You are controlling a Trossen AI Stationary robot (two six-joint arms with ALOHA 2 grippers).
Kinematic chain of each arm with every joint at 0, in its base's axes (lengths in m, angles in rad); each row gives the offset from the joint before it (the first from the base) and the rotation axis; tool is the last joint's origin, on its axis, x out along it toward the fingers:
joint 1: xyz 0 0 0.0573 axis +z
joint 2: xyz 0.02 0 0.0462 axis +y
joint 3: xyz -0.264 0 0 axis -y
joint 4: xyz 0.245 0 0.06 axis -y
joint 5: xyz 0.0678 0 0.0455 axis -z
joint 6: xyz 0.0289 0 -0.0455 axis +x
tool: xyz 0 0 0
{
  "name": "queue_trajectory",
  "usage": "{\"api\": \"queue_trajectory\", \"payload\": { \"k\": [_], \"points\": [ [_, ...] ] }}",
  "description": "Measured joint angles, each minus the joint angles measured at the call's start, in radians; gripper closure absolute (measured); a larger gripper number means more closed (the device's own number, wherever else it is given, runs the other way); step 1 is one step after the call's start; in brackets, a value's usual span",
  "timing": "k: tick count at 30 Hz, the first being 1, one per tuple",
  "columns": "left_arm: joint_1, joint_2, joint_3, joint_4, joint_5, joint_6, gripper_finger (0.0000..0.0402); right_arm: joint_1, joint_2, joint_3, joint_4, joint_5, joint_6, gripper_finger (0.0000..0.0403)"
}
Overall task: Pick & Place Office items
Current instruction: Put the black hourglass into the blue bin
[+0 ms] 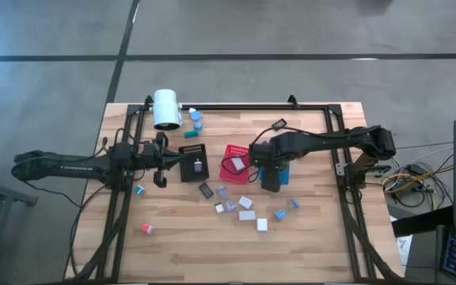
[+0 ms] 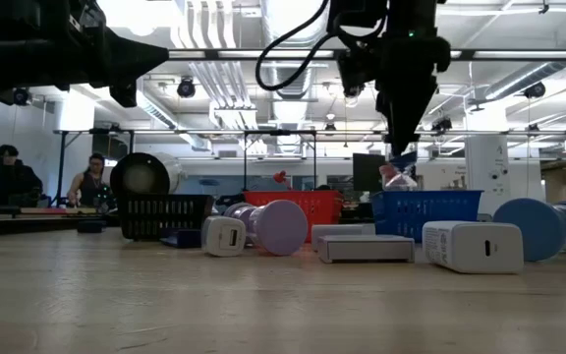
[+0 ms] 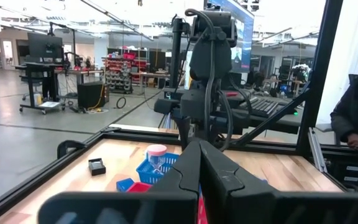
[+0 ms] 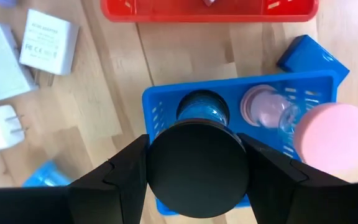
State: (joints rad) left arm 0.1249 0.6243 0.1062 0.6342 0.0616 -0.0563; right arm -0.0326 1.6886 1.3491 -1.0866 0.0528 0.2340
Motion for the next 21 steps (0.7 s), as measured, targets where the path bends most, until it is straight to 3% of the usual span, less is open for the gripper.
{"api": "queue_trajectory", "payload": {
  "k": [21],
  "points": [
    [0.0,0.0,0.0,0.001,0.0,0.0,0.0394,-0.002,0.004,-0.133,0.166,-0.02,0.034,0.02]
  ]
}}
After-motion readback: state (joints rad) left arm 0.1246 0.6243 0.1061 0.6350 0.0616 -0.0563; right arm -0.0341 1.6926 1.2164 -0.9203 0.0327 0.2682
